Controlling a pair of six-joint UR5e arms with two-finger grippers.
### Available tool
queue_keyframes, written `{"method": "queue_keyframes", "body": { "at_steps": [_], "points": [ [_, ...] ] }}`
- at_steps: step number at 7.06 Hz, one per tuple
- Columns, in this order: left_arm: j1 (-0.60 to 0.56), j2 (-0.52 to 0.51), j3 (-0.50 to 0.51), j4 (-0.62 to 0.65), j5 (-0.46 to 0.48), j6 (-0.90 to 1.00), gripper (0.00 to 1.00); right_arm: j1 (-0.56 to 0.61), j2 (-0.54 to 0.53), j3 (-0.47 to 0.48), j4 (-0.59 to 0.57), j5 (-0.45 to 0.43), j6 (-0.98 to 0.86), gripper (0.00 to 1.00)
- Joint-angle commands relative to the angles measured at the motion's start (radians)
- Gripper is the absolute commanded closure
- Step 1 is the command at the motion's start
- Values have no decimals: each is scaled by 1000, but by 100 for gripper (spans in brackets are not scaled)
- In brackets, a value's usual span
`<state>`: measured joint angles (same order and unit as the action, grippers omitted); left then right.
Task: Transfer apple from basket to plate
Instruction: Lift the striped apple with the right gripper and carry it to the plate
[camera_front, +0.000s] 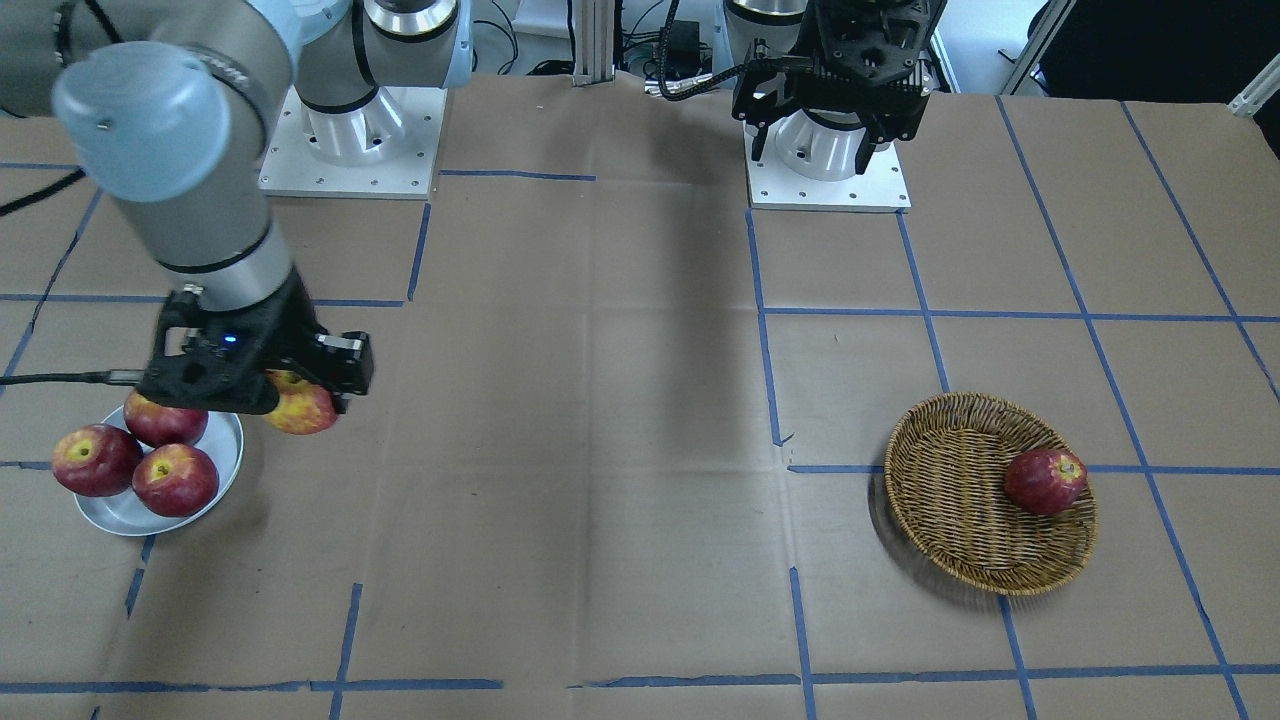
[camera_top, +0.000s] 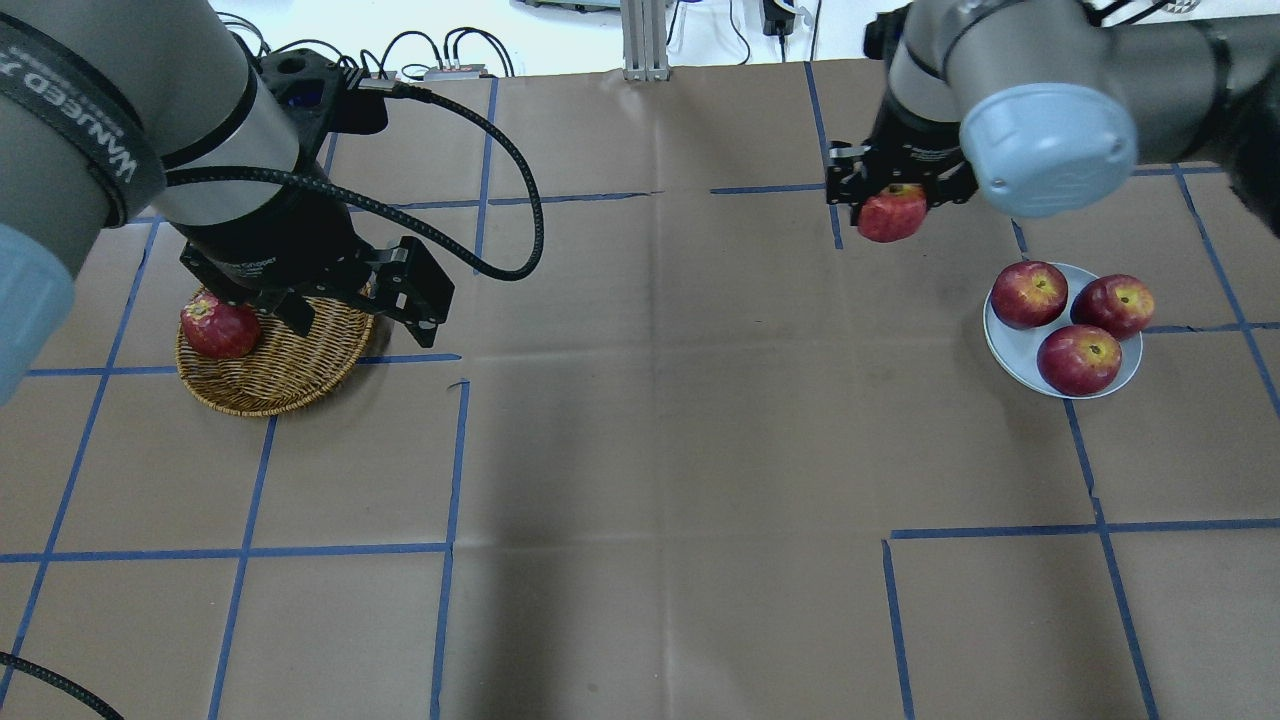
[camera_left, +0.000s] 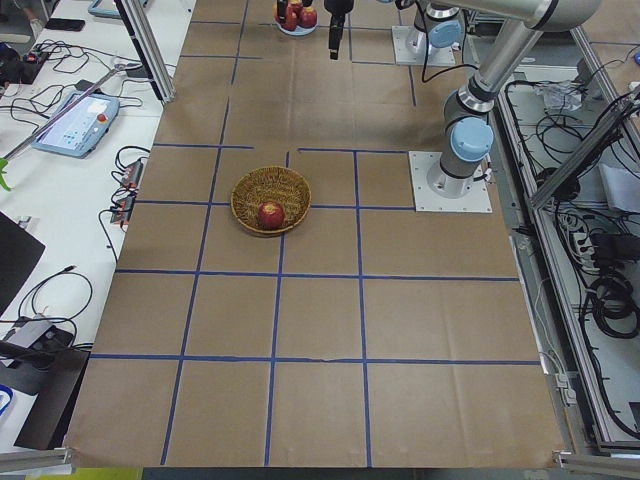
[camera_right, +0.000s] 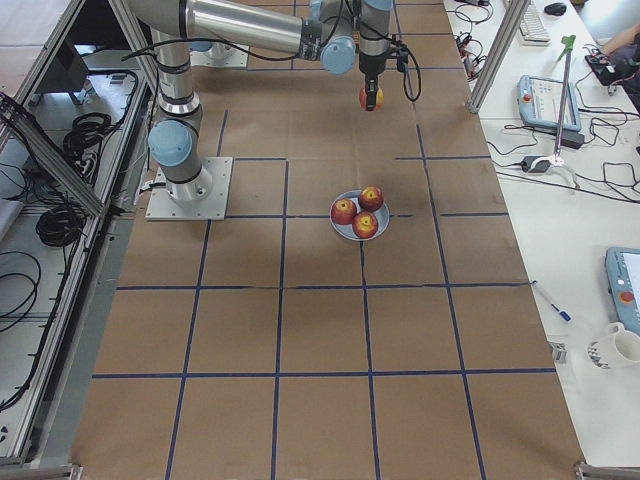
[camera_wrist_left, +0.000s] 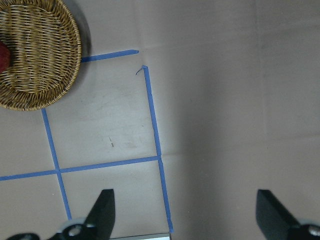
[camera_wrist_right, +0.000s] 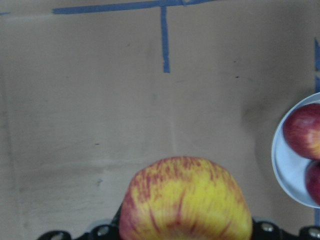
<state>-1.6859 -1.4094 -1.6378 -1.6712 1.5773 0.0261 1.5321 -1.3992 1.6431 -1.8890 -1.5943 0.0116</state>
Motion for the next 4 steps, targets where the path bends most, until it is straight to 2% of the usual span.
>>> {"method": "queue_keyframes", "body": {
  "at_steps": [1, 2, 4],
  "points": [
    [2, 3, -2, 1, 0, 0, 1, -236, -32, 37, 2, 10, -341, 37],
    [2, 3, -2, 1, 0, 0, 1, -324, -24, 38, -1, 16, -472, 37],
    [2, 3, -2, 1, 0, 0, 1, -391, 47, 38, -18, 19, -606, 37]
  ]
}}
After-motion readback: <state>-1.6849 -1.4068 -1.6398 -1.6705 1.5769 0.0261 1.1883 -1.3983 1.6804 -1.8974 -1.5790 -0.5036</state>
